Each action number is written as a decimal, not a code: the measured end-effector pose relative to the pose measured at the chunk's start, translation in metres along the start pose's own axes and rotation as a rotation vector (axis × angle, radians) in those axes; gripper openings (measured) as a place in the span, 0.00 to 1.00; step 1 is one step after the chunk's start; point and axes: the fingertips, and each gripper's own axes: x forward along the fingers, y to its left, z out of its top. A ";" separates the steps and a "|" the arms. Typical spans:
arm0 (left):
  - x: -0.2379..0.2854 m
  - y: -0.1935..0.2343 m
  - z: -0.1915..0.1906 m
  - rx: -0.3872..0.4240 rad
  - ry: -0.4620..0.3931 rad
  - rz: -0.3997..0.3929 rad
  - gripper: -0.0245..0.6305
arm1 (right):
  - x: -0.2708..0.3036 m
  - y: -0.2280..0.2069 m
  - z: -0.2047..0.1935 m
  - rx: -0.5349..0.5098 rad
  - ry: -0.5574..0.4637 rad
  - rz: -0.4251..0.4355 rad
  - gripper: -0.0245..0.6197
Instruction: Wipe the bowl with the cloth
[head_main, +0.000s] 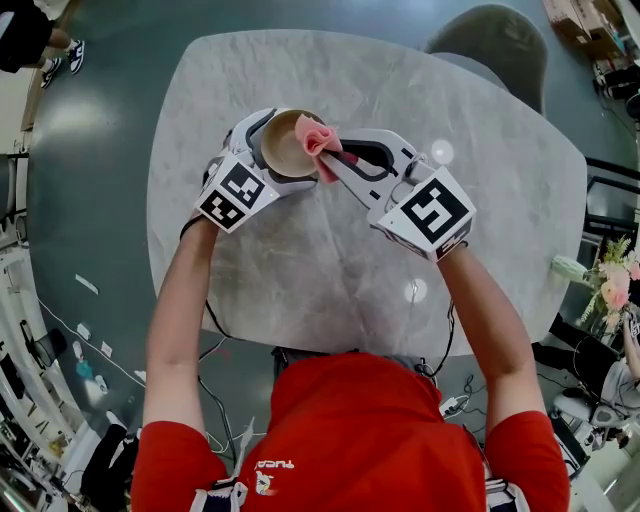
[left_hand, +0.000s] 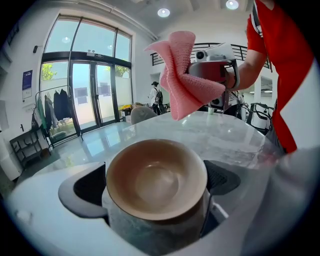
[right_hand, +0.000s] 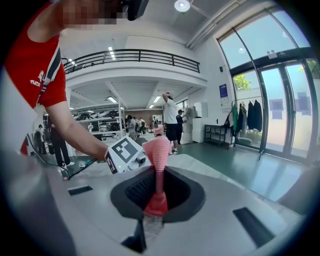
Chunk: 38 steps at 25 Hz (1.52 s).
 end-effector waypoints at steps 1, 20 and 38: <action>0.001 0.000 -0.001 0.001 0.003 -0.002 0.93 | 0.002 0.000 -0.002 0.001 0.003 0.003 0.07; 0.002 0.001 -0.005 -0.006 0.016 -0.001 0.93 | 0.034 0.000 -0.037 -0.133 0.191 0.050 0.07; 0.005 -0.001 -0.005 -0.004 -0.002 -0.006 0.93 | 0.084 0.022 -0.073 -0.277 0.457 0.254 0.07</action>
